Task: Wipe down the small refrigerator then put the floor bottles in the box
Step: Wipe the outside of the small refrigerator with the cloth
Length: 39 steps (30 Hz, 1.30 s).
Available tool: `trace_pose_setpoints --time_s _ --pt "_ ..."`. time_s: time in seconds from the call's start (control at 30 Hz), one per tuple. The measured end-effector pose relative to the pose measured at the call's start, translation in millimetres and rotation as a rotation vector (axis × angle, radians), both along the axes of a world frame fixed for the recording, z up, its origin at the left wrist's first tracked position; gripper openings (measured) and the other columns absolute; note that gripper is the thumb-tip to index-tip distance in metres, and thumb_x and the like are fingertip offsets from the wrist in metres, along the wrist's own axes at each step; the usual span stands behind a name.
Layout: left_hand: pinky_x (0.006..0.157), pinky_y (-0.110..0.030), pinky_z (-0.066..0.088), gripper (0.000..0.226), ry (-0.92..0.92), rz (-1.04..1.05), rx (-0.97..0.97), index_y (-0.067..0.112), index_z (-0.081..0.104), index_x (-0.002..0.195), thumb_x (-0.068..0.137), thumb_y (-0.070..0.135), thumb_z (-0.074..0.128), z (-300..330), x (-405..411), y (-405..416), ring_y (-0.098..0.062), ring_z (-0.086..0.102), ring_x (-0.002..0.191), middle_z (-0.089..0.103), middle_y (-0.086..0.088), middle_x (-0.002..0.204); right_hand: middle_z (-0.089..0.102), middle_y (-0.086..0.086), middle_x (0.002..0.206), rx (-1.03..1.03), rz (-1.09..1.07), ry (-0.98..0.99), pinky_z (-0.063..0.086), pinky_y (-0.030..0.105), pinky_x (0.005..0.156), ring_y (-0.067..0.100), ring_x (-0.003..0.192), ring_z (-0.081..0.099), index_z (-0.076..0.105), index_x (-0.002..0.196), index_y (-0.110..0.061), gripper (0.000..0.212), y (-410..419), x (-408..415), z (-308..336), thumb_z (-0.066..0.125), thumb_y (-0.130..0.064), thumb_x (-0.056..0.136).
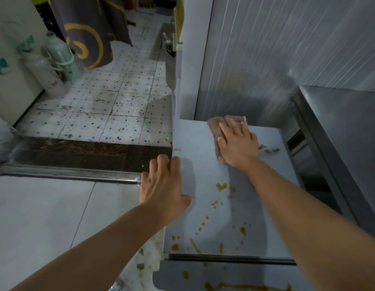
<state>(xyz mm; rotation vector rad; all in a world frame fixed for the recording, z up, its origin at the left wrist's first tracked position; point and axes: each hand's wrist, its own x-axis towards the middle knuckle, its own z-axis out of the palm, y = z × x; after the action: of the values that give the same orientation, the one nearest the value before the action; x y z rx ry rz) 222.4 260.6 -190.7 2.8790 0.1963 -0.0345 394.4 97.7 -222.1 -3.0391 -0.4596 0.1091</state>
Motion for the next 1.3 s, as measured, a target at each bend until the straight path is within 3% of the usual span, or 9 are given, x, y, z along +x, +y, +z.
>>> trace_pose_setpoints --time_s 0.23,0.37,0.53,0.7,0.83,0.97,1.07,1.17,1.3 --pt "0.088 -0.032 0.041 0.089 -0.016 0.064 -0.168 0.022 0.025 0.129 0.064 0.057 0.074 -6 -3 2 -0.018 0.043 0.116 0.042 0.002 0.125 0.013 -0.003 0.159 0.074 0.433 -0.045 0.014 0.046 0.114 0.023 0.146 0.007 0.022 0.149 -0.032 0.051 67 -42 -2 0.026 -0.037 0.098" --pt "0.088 -0.032 0.039 0.096 -0.036 0.068 -0.235 0.027 0.015 0.133 0.063 0.053 0.076 -10 -5 5 -0.016 0.045 0.117 0.043 0.007 0.127 0.010 -0.005 0.160 0.066 0.376 -0.011 0.012 0.044 0.115 0.018 0.147 0.003 0.019 0.149 -0.037 0.050 48 -30 -1 0.024 -0.041 0.100" --pt "0.082 -0.028 0.034 0.100 -0.042 0.123 -0.389 0.039 0.008 0.120 0.054 0.055 0.082 -20 -4 13 -0.014 0.049 0.115 0.049 0.012 0.123 0.013 -0.007 0.159 0.089 0.303 0.024 0.012 0.050 0.115 0.022 0.146 0.008 0.020 0.147 -0.041 0.051 90 12 1 0.029 -0.036 0.097" --pt "0.083 -0.031 0.036 0.111 -0.009 0.173 -0.364 0.038 0.001 0.131 0.055 0.057 0.080 -22 -6 10 -0.015 0.048 0.118 0.048 0.011 0.129 0.015 -0.011 0.157 0.086 0.449 0.033 0.011 0.048 0.115 0.020 0.145 0.008 0.040 0.137 -0.042 0.042 96 12 2 0.032 -0.031 0.097" --pt "0.093 -0.033 0.039 0.100 0.010 0.226 -0.362 0.029 0.013 0.130 0.060 0.054 0.079 -16 -19 4 -0.017 0.047 0.123 0.047 0.004 0.132 0.025 -0.011 0.154 0.135 0.592 0.007 0.014 0.046 0.114 0.018 0.145 0.010 0.054 0.126 -0.035 0.042 81 -36 9 0.032 -0.030 0.091" --pt "0.092 -0.033 0.039 0.086 0.080 0.256 -0.444 0.030 0.019 0.118 0.059 0.048 0.079 -13 -43 2 -0.017 0.044 0.122 0.042 0.007 0.127 0.028 -0.011 0.153 0.157 0.685 0.071 0.012 0.042 0.111 0.020 0.145 0.011 0.050 0.132 -0.035 0.056 53 -96 15 0.024 -0.036 0.082" --pt "0.091 -0.033 0.042 0.081 0.105 0.258 -0.491 0.032 0.021 0.116 0.059 0.044 0.077 -10 -54 2 -0.016 0.044 0.119 0.040 0.010 0.121 0.025 -0.011 0.155 0.128 0.734 0.109 0.013 0.045 0.114 0.019 0.146 0.009 0.046 0.136 -0.038 0.055 37 -123 11 0.027 -0.034 0.084" --pt "0.092 -0.033 0.041 0.088 0.126 0.248 -0.469 0.029 0.020 0.122 0.058 0.043 0.079 -6 -50 2 -0.017 0.042 0.121 0.039 0.008 0.125 0.024 -0.007 0.156 0.075 0.751 0.084 0.017 0.046 0.112 0.021 0.146 0.011 0.040 0.139 -0.039 0.048 35 -99 12 0.037 -0.034 0.091" --pt "0.099 -0.037 0.036 0.109 0.167 0.228 -0.439 0.025 0.009 0.139 0.058 0.040 0.080 -7 -44 2 -0.021 0.036 0.130 0.033 0.001 0.140 0.013 -0.006 0.159 0.014 0.559 0.013 0.015 0.044 0.113 0.022 0.147 0.007 0.027 0.146 -0.040 0.049 55 -56 13 0.036 -0.035 0.098"
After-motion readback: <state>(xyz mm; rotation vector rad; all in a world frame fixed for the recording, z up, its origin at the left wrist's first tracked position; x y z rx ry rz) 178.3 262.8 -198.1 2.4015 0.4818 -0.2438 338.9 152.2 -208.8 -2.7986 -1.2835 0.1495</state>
